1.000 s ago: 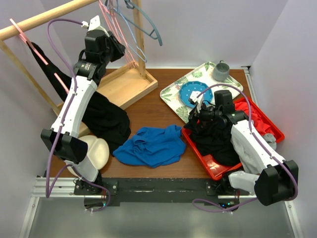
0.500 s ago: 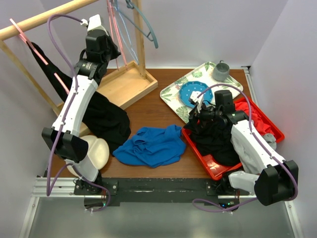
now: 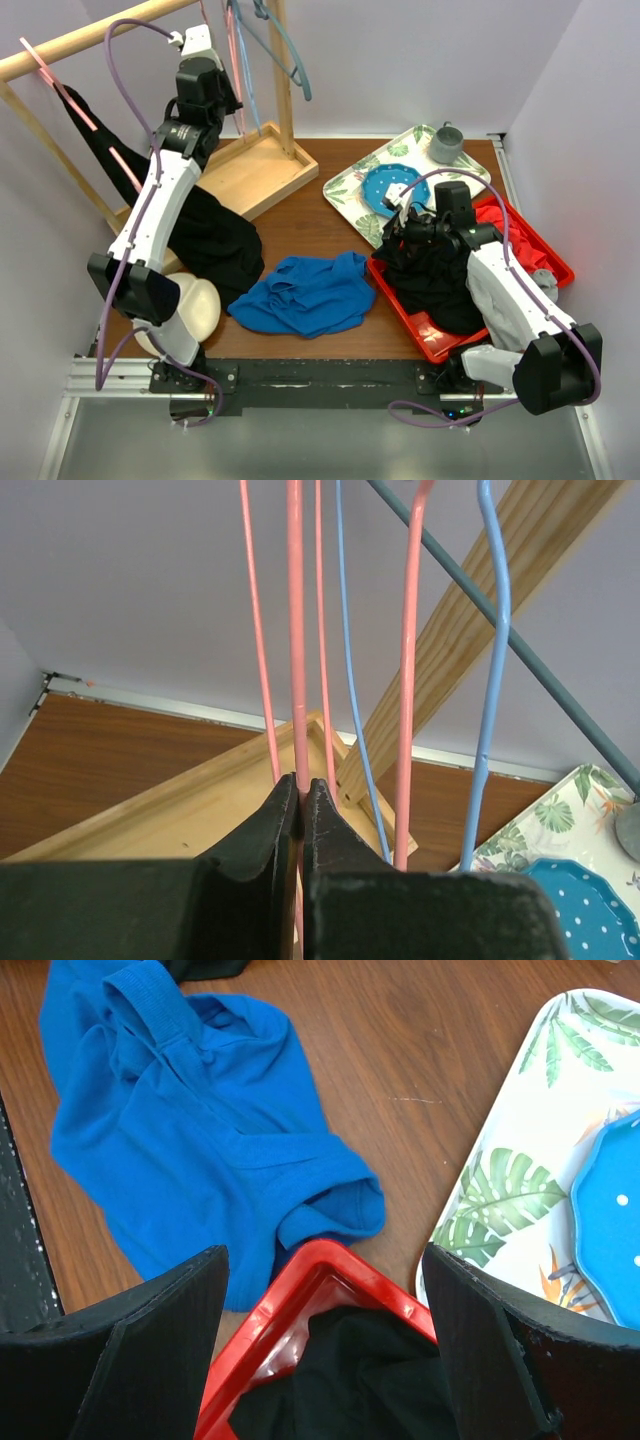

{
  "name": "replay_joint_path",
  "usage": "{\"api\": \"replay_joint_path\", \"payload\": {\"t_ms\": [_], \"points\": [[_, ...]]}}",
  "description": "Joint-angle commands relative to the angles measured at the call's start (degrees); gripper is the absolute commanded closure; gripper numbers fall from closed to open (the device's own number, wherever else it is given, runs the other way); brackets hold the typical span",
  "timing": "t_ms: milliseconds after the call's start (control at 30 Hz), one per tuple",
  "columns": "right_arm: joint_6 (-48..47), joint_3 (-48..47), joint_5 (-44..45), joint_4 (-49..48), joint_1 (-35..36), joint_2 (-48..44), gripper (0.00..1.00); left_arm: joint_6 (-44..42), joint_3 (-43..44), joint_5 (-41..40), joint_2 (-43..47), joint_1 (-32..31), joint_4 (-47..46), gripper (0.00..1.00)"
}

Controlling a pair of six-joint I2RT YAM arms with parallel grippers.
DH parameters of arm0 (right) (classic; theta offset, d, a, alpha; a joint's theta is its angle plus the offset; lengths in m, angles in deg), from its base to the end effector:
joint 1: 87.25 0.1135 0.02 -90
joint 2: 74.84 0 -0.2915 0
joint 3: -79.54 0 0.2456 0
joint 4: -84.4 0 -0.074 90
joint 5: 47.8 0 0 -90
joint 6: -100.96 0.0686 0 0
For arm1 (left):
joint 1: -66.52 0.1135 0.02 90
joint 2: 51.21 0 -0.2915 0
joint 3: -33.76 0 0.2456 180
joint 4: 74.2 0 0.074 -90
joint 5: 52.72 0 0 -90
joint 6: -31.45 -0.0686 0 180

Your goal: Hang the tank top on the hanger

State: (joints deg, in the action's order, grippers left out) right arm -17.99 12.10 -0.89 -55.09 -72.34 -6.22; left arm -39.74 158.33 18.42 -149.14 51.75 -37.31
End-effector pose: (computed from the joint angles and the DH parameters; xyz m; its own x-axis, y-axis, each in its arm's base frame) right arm 0.2314 0.1101 0.2973 -0.2328 -0.4278 -0.8734 -0.9069 0.4198 0.0361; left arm 0.4083 -0.0847 0.4876 -0.1415 -0.2782 -0.9500 -0.1183 0.9576 -0.2628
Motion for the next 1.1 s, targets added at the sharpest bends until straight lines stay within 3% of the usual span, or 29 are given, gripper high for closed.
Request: {"api": "replay_joint_path", "payload": {"t_ms": [0, 400, 700, 867, 1067], "points": [[-0.6, 0.0, -1.5, -0.2, -0.3, -0.7, 0.17, -1.6, -1.8, -4.1, 7.3, -0.4, -8.9, 1.00], [-0.9, -0.1, -1.6, 0.3, -0.8, -0.9, 0.17, 1.3, -14.3, -4.0, 19.4, -0.4, -6.1, 1.00], [-8.4, -2.1, -6.5, 7.0, -0.9, -1.4, 0.17, 1.3, -27.2, 10.1, 35.7, -0.4, 0.2, 1.00], [-17.8, -7.8, -9.5, 19.3, -0.9, -1.6, 0.17, -2.5, -35.9, 16.7, 51.3, -0.4, 4.1, 1.00], [-24.2, -25.5, -12.4, 37.2, -0.3, 1.3, 0.17, -9.7, -40.9, 21.7, 66.0, -1.0, 10.0, 1.00]]}}
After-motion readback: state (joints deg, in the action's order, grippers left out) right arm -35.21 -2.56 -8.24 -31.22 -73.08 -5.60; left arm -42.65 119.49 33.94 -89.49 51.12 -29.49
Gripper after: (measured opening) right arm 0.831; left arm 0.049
